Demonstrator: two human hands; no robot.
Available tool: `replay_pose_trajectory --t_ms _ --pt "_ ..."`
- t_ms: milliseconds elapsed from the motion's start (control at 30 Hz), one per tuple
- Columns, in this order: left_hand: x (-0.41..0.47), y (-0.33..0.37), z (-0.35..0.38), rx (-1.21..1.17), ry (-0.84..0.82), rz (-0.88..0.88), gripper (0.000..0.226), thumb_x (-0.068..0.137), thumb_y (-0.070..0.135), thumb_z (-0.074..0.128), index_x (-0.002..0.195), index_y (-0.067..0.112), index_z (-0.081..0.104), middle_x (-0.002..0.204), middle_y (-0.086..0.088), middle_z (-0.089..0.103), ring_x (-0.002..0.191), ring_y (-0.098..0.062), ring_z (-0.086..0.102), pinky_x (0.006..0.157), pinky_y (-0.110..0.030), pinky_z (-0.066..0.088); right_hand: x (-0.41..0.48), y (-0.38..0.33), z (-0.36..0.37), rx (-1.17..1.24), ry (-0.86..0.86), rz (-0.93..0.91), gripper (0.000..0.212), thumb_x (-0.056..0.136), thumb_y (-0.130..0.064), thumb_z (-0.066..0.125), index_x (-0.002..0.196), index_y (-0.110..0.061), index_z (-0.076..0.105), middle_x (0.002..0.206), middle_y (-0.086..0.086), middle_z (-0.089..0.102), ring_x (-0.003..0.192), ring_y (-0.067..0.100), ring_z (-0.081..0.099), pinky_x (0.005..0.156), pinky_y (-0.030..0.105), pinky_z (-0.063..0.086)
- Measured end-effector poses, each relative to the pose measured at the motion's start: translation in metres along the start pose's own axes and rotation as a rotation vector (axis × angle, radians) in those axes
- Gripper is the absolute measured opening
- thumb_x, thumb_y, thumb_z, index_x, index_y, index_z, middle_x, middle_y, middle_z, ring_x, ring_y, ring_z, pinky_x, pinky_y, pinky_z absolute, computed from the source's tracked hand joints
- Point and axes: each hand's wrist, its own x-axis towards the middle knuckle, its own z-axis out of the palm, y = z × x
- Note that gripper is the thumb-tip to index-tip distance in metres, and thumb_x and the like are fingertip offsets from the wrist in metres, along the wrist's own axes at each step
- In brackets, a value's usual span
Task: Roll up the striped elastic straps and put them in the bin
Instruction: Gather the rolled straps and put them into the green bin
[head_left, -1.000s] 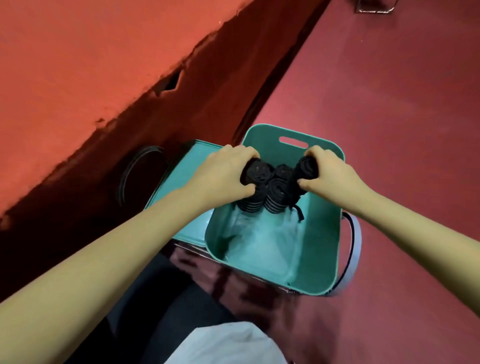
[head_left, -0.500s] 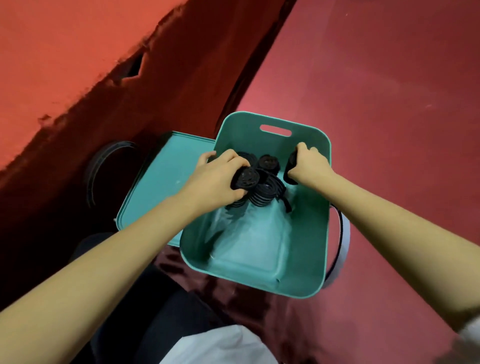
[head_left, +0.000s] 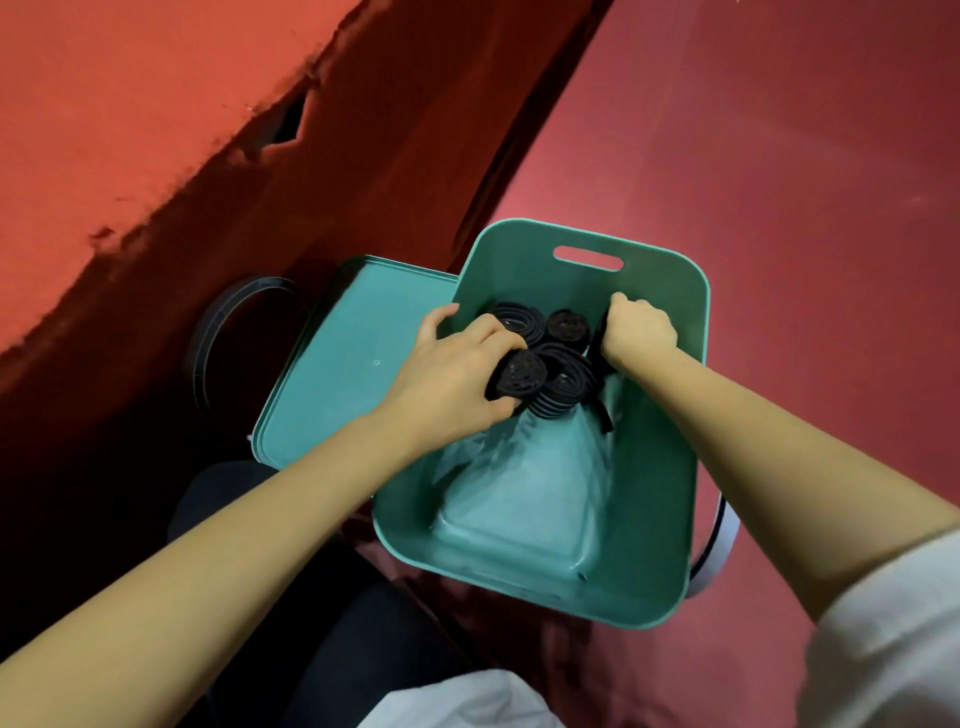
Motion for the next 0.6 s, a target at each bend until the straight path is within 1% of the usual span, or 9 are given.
replay_pose_trajectory --t_ms 100,233,300,400,500,600 --pt "0.000 -0.003 -0.002 0.013 -0.001 0.004 0.047 0.079 0.035 0.067 0.123 0.021 0.056 0.117 0.003 0.055 0.102 -0.021 0.062 0.113 -0.034 0.000 0.004 -0.003 0.003 0.030 -0.049 -0.016 0.037 0.090 -0.002 0.052 0.125 0.004 0.041 0.127 0.027 0.049 0.117 0.044 0.050 0.083 0.042 0.042" --pt "0.000 -0.003 0.000 0.010 0.017 0.009 0.045 0.078 0.036 0.068 0.120 0.021 0.058 0.113 0.003 0.056 0.098 -0.021 0.064 0.113 -0.033 -0.001 0.003 -0.002 0.009 0.071 -0.128 -0.056 0.040 0.087 -0.007 0.055 0.124 0.001 0.041 0.121 0.024 0.054 0.110 0.042 0.054 0.078 0.038 0.042" --pt "0.001 -0.001 0.000 0.011 0.018 0.007 0.045 0.078 0.037 0.067 0.120 0.021 0.058 0.114 0.004 0.056 0.098 -0.020 0.064 0.112 -0.032 -0.002 0.004 0.002 0.008 0.139 -0.118 -0.063 0.035 0.085 -0.005 0.056 0.119 -0.002 0.046 0.114 0.022 0.059 0.105 0.039 0.057 0.074 0.035 0.041" --pt "0.001 -0.002 0.000 0.008 0.017 0.004 0.046 0.080 0.037 0.067 0.121 0.022 0.057 0.115 0.004 0.056 0.101 -0.019 0.063 0.113 -0.031 -0.004 0.006 0.009 0.007 0.242 -0.110 -0.038 0.036 0.082 -0.002 0.057 0.117 -0.006 0.051 0.112 0.020 0.062 0.103 0.036 0.059 0.074 0.033 0.043" --pt "0.001 -0.003 0.001 0.016 0.014 0.001 0.046 0.079 0.037 0.067 0.122 0.022 0.057 0.115 0.004 0.055 0.101 -0.019 0.063 0.113 -0.031 -0.003 0.004 0.010 0.010 0.198 -0.185 -0.073 0.032 0.083 -0.004 0.058 0.116 -0.002 0.057 0.114 0.020 0.063 0.106 0.037 0.058 0.076 0.033 0.044" --pt "0.000 -0.005 0.000 0.021 0.008 -0.003 0.047 0.080 0.038 0.067 0.122 0.022 0.057 0.116 0.005 0.055 0.100 -0.019 0.064 0.114 -0.031 -0.004 0.003 0.007 0.011 0.126 -0.184 -0.115 0.030 0.085 -0.007 0.055 0.114 -0.004 0.061 0.115 0.018 0.064 0.106 0.036 0.058 0.076 0.033 0.045"
